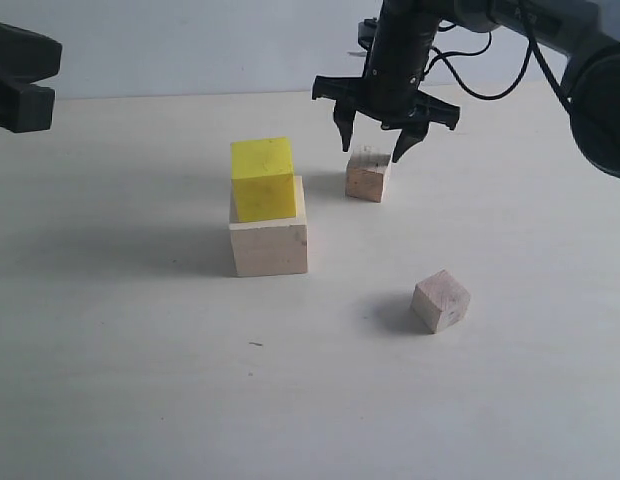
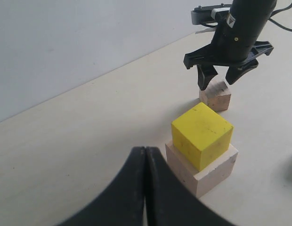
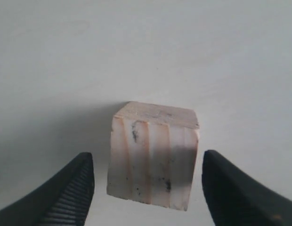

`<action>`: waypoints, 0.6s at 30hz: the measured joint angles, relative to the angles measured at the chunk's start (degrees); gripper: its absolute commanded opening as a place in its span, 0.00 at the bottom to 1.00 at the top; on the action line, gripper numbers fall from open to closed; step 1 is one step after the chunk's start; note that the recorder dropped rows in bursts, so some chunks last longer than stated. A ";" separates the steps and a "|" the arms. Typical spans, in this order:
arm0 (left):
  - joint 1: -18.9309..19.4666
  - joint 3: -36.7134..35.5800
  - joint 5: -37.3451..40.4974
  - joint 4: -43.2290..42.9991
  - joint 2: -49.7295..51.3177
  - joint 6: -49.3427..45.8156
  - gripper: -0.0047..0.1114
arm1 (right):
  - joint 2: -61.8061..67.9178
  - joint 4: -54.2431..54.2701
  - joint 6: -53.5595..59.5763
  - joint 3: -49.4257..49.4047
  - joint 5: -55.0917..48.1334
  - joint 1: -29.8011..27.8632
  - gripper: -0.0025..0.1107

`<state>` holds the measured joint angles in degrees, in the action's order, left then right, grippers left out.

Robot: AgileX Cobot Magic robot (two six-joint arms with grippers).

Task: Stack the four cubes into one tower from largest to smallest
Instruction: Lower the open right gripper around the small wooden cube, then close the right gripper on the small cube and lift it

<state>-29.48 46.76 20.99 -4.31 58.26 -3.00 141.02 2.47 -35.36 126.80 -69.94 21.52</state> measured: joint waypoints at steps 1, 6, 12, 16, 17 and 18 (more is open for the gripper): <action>0.00 0.00 0.00 0.00 0.00 0.00 0.04 | 0.00 -0.10 0.01 0.00 0.00 0.00 0.60; 0.00 0.00 0.00 0.00 0.00 0.00 0.04 | 0.00 -0.09 0.25 0.00 0.00 0.00 0.60; 0.00 0.00 0.00 0.00 0.00 0.00 0.04 | 1.93 -0.09 0.25 0.00 0.00 0.00 0.60; 0.00 0.00 0.00 0.00 0.00 0.00 0.04 | 2.98 0.13 0.25 0.00 0.00 0.00 0.59; 0.00 0.00 0.00 0.00 0.00 0.00 0.04 | 3.26 0.22 0.25 0.00 0.00 0.00 0.59; 0.00 0.00 0.00 0.00 0.00 0.00 0.04 | 3.31 0.22 0.36 0.00 0.13 0.00 0.58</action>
<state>-29.48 46.76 20.99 -4.31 58.26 -3.00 144.33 2.70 -35.01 126.80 -69.80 21.52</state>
